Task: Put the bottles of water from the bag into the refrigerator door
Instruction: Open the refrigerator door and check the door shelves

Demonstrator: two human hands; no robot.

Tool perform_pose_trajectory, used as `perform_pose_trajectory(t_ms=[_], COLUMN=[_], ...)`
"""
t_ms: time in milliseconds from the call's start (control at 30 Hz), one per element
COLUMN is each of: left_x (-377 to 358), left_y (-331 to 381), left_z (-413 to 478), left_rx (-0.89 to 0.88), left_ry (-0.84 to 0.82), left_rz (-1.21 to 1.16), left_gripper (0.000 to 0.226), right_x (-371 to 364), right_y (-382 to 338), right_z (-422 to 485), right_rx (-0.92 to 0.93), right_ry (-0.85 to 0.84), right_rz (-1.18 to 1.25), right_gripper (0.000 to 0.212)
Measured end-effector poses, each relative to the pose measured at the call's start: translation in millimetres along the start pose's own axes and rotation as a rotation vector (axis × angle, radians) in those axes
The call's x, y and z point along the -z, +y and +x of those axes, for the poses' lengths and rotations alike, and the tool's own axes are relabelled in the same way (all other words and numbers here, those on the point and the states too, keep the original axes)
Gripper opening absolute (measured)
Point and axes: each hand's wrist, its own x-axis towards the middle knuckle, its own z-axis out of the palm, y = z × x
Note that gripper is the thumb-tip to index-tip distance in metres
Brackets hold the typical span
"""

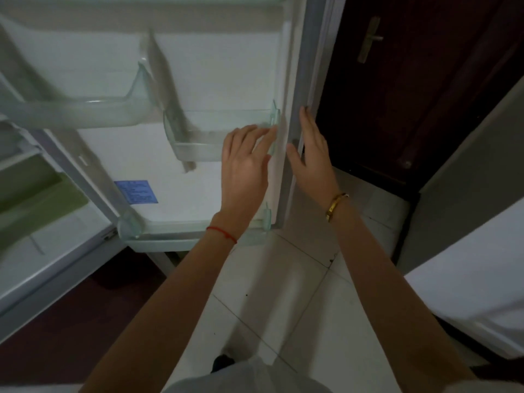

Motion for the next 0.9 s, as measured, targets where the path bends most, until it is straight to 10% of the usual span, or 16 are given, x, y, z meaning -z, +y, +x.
perform_pose_trajectory(t_ms=[900], left_x=[-54.0], left_y=[-25.8], left_z=[41.0], left_rx=[-0.054], left_ry=[-0.108], left_rz=[0.163], left_gripper=[0.053], right_x=[-20.2], right_y=[23.9], right_z=[78.3], right_rx=[-0.070], right_ry=[-0.098], right_rz=[0.119], right_gripper=[0.072])
